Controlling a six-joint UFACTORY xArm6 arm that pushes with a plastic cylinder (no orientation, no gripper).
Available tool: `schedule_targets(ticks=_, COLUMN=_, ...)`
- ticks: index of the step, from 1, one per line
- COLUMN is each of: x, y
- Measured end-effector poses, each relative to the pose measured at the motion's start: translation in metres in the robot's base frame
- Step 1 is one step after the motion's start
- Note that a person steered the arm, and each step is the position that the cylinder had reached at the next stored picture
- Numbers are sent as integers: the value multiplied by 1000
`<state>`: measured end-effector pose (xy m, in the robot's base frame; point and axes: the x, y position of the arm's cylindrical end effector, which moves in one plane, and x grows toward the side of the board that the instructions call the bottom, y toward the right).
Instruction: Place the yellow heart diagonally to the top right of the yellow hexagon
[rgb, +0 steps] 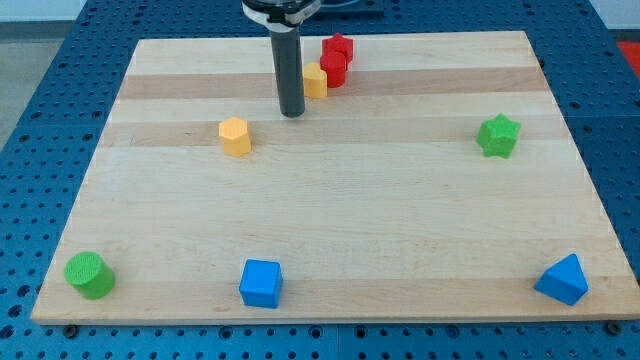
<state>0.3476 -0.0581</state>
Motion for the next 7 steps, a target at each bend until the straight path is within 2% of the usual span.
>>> schedule_targets(ticks=1, x=-1, y=16)
schedule_targets(ticks=3, x=-37, y=34)
schedule_targets(ticks=7, x=-60, y=0)
